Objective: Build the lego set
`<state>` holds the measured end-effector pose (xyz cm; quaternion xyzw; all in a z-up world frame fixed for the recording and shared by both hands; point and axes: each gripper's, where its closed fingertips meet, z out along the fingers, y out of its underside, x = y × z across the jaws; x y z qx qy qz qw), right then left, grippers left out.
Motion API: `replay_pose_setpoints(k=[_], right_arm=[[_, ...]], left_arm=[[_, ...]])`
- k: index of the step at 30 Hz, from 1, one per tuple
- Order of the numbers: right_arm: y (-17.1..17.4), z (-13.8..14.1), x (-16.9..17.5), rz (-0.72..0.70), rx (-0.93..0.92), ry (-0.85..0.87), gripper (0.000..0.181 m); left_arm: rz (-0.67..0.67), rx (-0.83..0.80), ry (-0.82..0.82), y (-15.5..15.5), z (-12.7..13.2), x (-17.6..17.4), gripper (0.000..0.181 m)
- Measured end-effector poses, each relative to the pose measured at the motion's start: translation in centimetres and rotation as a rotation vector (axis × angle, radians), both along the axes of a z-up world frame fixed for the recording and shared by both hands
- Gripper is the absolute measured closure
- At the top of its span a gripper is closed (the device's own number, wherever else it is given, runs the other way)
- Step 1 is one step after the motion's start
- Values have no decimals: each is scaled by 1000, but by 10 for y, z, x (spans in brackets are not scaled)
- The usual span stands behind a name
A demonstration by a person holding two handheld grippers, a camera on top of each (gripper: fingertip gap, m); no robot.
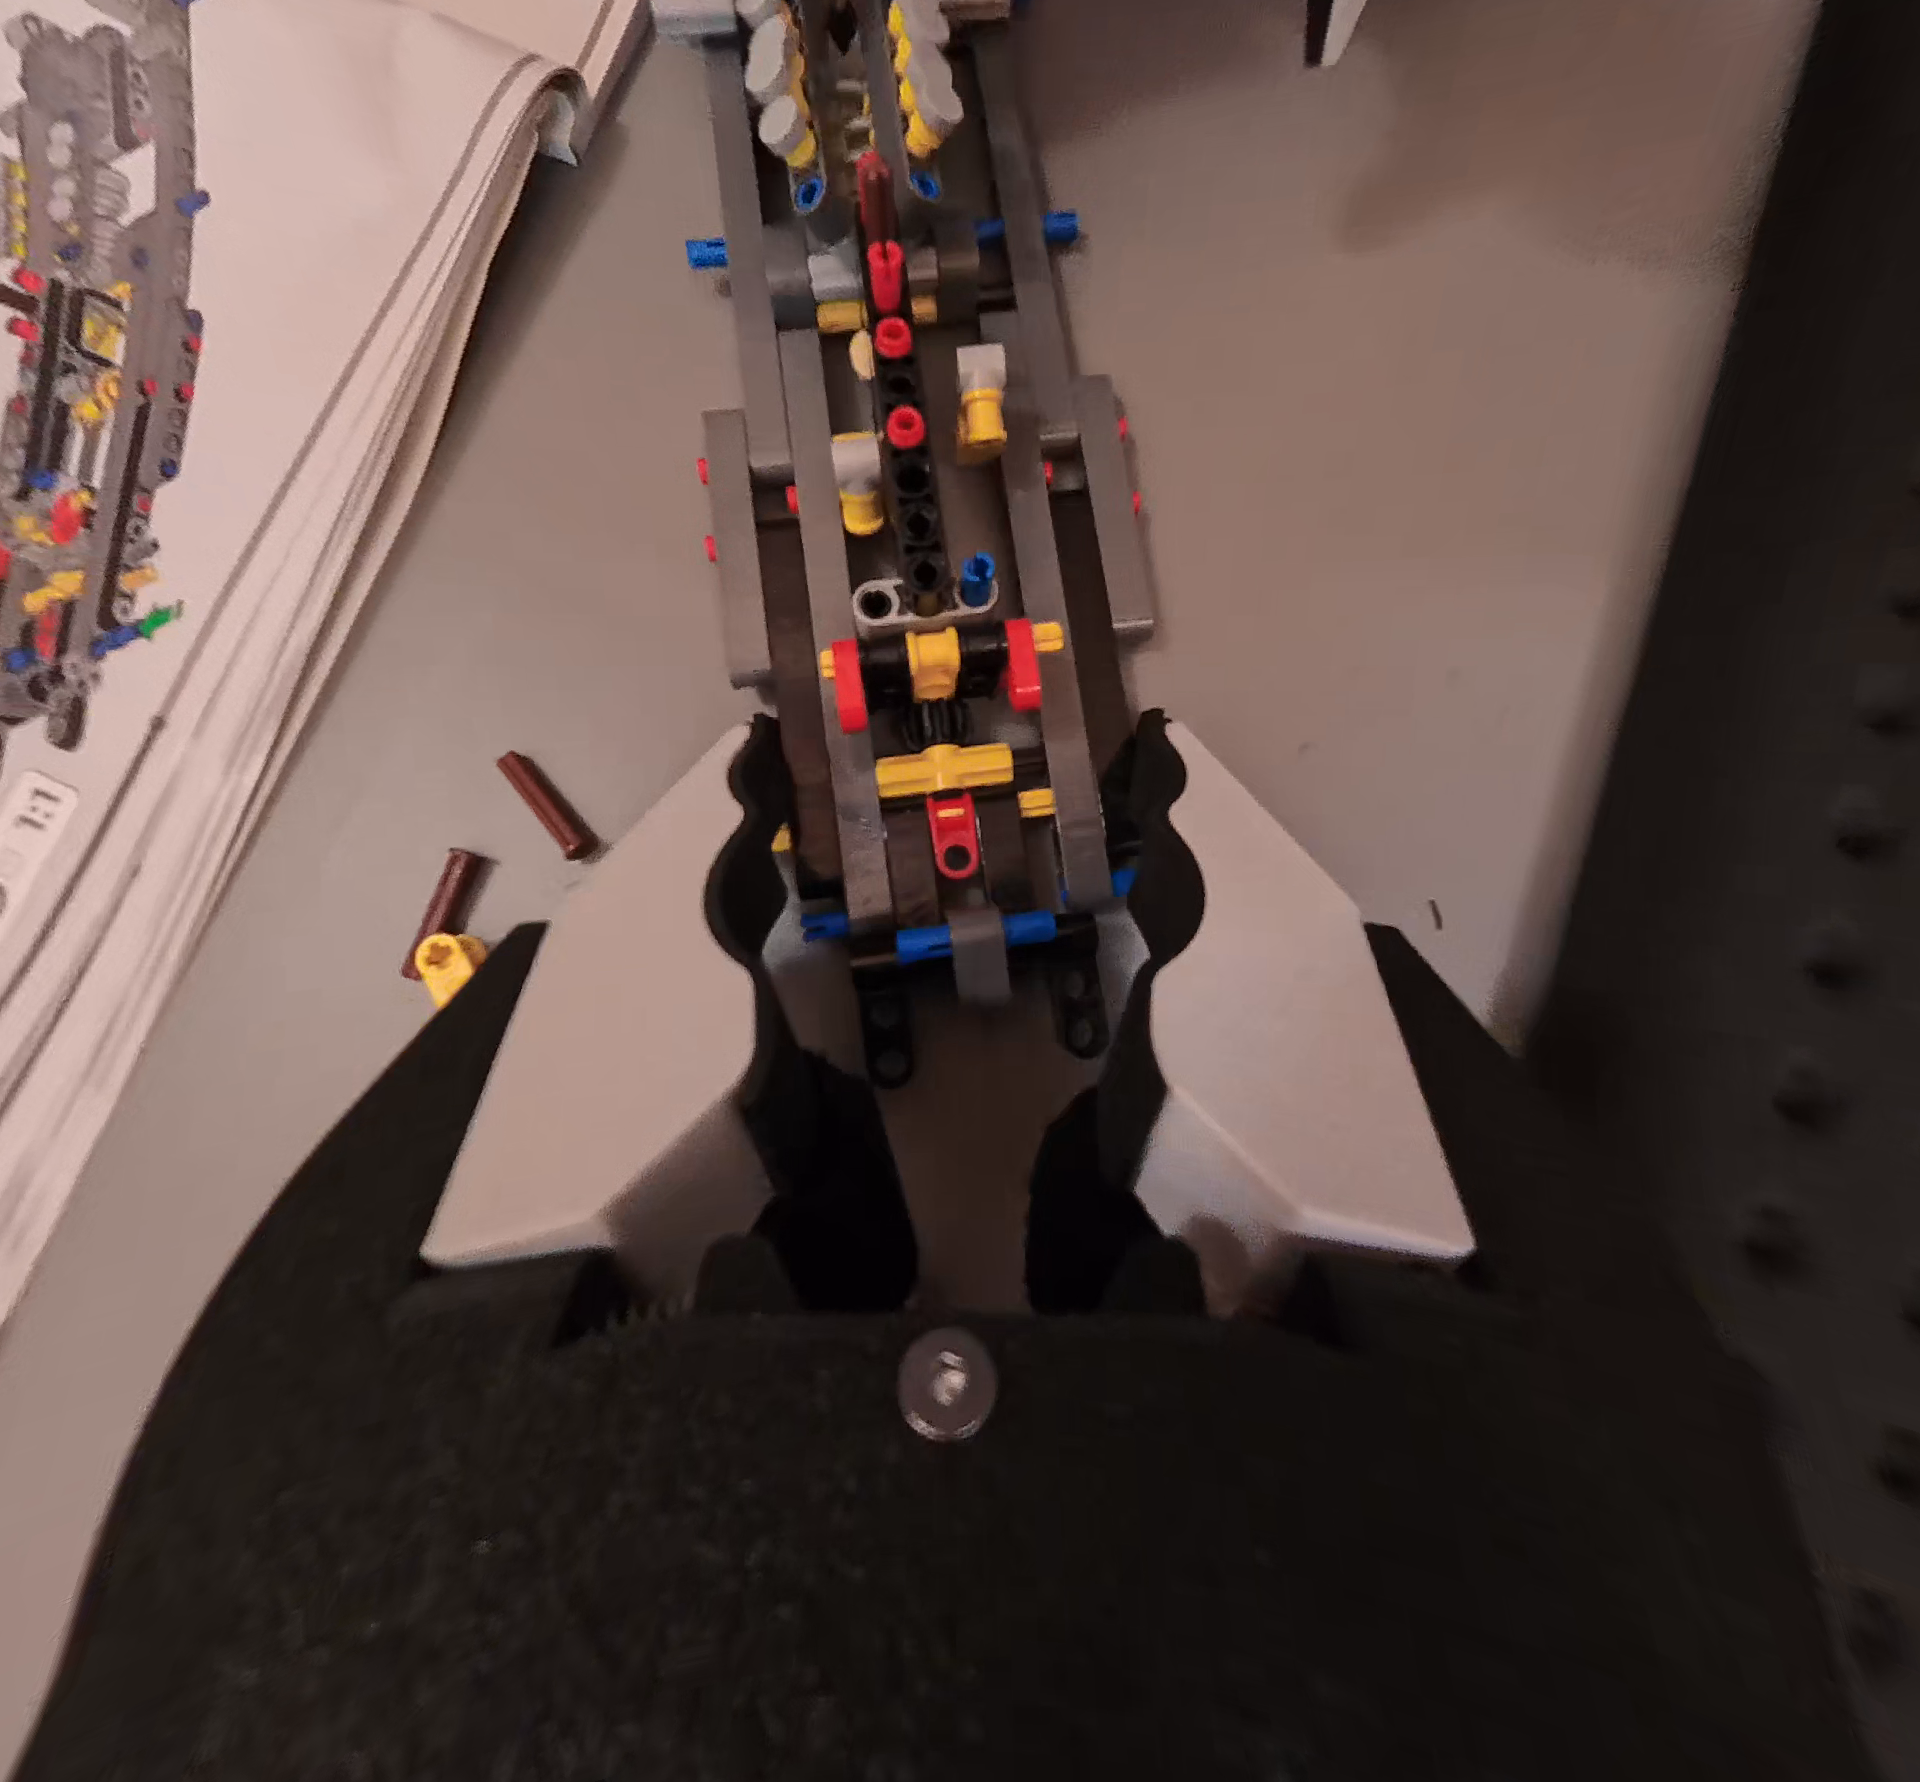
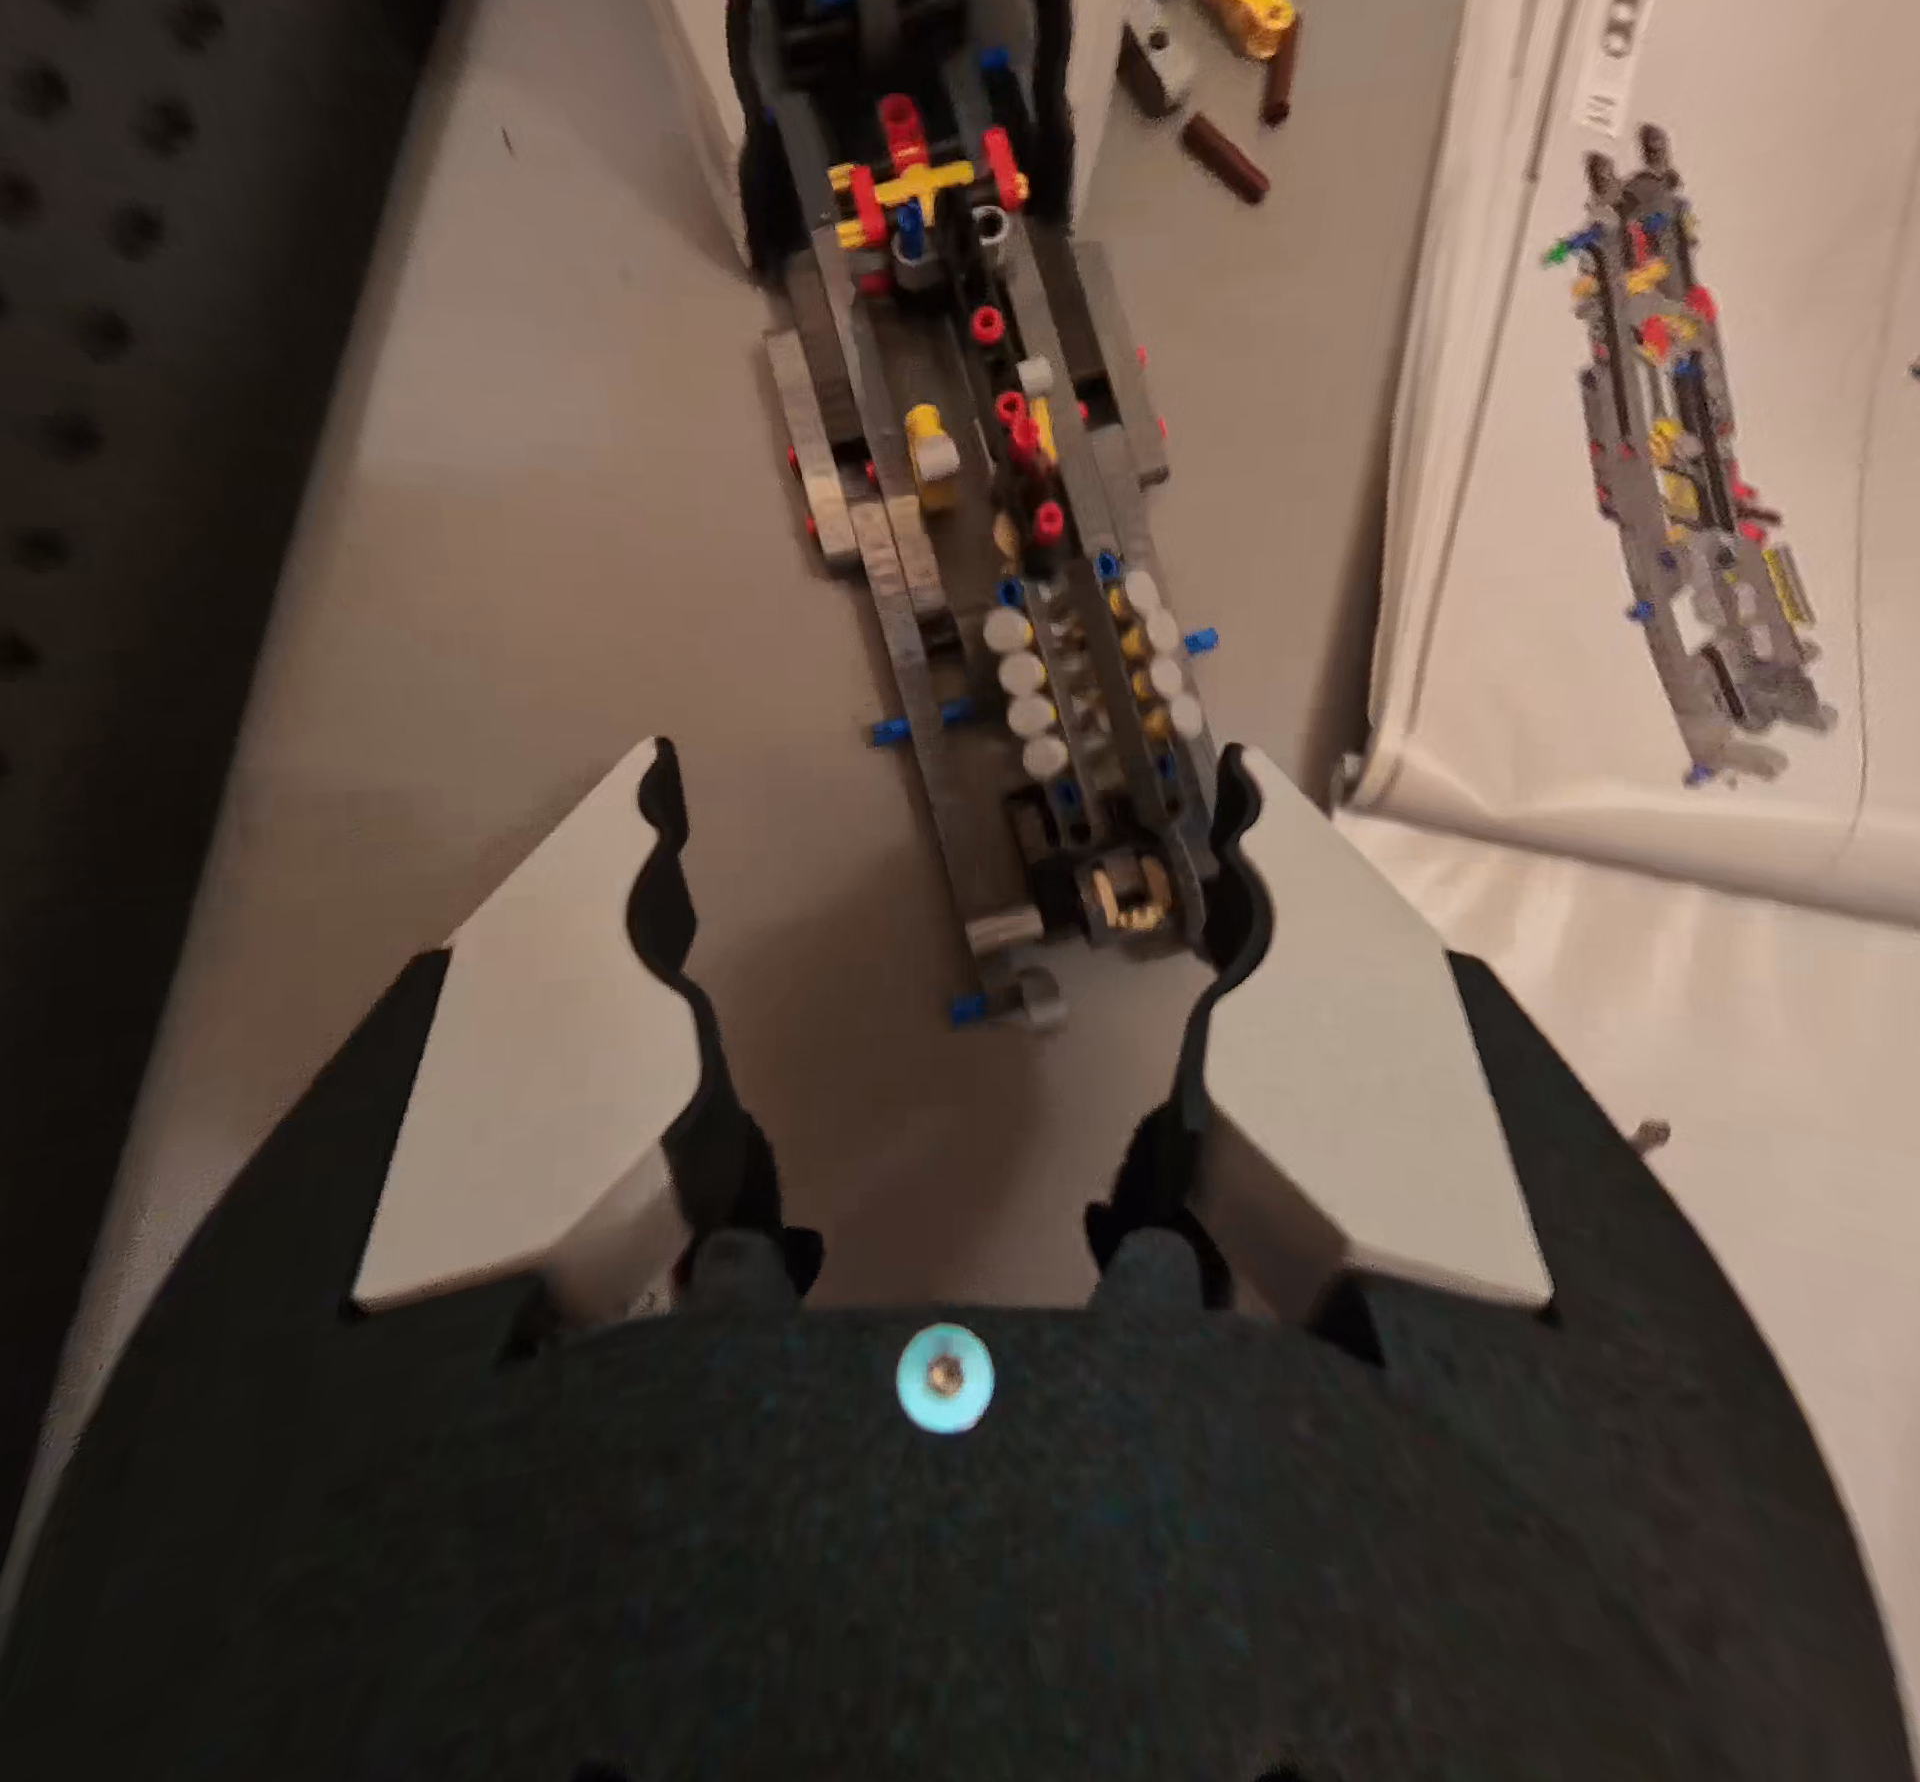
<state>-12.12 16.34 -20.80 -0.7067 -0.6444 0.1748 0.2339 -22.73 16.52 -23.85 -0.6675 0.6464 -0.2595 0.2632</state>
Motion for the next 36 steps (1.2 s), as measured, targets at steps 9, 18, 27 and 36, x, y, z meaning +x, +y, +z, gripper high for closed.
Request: replay_pose_setpoints(k=[9,18,27,36], right_arm=[[22,-23,-21,175,44,-243,96],[22,-33,-20,244,-52,-328,117],[22,-33,-19,225,-66,-316,118],[22,-32,-20,236,-94,-269,118]], left_arm=[[7,3,-5,0,0,0,116],[13,1,-12,-1,0,0,116],[33,-24,-6,-1,0,0,116],[36,-59,-21,-2,1,0,116]])
